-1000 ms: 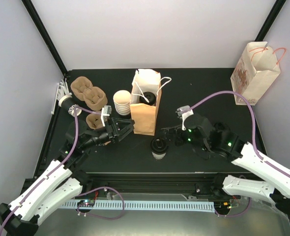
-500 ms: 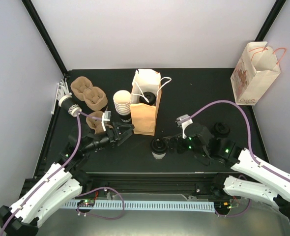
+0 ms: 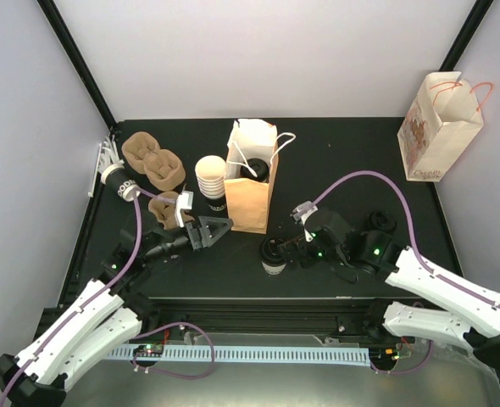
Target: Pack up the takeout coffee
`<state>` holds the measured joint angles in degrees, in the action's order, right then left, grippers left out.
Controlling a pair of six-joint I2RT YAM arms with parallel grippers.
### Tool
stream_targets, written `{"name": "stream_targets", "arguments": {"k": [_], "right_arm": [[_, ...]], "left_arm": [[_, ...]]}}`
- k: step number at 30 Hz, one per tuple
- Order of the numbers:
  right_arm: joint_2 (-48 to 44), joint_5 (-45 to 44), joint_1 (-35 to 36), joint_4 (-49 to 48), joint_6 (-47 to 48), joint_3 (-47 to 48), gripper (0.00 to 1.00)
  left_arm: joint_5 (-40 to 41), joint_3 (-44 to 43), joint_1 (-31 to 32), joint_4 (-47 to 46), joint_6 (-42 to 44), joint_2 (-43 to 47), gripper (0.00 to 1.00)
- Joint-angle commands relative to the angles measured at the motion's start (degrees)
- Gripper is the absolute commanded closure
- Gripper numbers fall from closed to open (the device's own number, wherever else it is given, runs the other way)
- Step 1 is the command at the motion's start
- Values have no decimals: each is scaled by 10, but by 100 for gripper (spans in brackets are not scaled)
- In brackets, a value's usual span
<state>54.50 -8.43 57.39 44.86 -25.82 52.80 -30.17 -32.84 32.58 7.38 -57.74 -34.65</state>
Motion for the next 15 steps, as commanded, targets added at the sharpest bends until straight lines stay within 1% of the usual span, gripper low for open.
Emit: {"name": "stream_targets", "arguments": {"k": [1,4,7,10,12,15], "right_arm": [[38,21,5,32,-17,13,0],[89,-19,38,46,-35,34,0],[138,-18,55,30,-35,57,0],[190,-36,61,36,-41,94,7],[216,-49,62,47,-42,115,7],[243,-61,62,59,-46,136,10]], "left_arm": [[6,17,-1,13,51,-11,11],[4,20,-1,23,83,-21,12],[23,13,-1,50,124,-32,11],[29,19,-1,60,143,-41,12],[20,32,-1,56,152,-48,14],[-12,69,0,7,130,-72,21]]}}
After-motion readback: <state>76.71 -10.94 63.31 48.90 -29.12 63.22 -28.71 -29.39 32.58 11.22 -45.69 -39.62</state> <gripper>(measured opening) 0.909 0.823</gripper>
